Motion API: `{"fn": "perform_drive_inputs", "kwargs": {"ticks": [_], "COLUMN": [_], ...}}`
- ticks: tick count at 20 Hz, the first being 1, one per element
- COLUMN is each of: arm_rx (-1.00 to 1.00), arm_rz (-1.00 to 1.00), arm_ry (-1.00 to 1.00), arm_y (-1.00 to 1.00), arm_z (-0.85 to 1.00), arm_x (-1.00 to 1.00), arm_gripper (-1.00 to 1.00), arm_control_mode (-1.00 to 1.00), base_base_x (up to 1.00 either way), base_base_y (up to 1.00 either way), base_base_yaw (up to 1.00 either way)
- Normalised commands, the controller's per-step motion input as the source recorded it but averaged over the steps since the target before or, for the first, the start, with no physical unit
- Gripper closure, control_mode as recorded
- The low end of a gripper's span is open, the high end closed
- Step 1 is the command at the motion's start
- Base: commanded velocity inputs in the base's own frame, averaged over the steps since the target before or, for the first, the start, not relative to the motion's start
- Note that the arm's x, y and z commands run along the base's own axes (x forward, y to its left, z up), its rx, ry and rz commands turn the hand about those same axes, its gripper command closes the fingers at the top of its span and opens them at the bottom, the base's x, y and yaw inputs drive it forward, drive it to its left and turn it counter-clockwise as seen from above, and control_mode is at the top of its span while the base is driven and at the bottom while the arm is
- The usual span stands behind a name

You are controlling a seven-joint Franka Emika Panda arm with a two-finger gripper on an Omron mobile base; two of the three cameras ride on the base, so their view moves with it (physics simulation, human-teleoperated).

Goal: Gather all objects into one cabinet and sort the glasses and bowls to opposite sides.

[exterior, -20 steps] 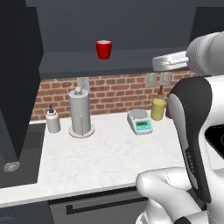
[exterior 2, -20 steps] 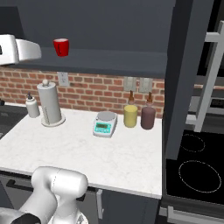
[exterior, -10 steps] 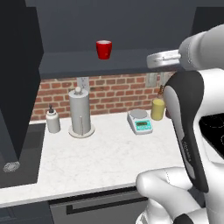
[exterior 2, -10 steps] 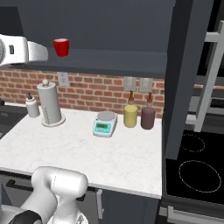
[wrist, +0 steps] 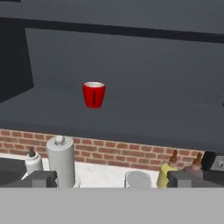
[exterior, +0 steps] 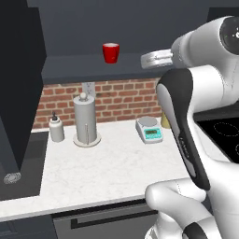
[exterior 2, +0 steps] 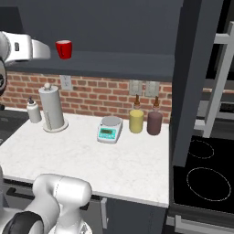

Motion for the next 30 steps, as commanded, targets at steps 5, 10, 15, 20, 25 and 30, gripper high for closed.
{"fn": "perform_drive_inputs", "kwargs": {"ticks": [5,10,15,20,25,30], "arm_rx": [0.00,0.01,0.00,0.00,0.00,0.00], "arm_rz": [0.16,0.15,0.02,0.00,0.00,0.00], "arm_ry": [-0.16,-0.04,-0.01,0.00,0.00,0.00], "arm_y": [0.01,0.00,0.10,0.06,0.01,0.00], "arm_z": [-0.49,-0.05,0.03,0.07,0.00,0.00], "arm_x": [0.48,0.37,0.17,0.14,0.13,0.05], "arm_gripper": [-1.00,-1.00,-1.00,-1.00,-1.00,-1.00], "arm_control_mode": [-1.00,-1.00,-1.00,-1.00,-1.00,-1.00], "base_base_x": [0.00,0.00,0.00,0.00,0.00,0.00], "base_base_y": [0.00,0.00,0.00,0.00,0.00,0.00], "base_base_yaw": [0.00,0.00,0.00,0.00,0.00,0.00]}}
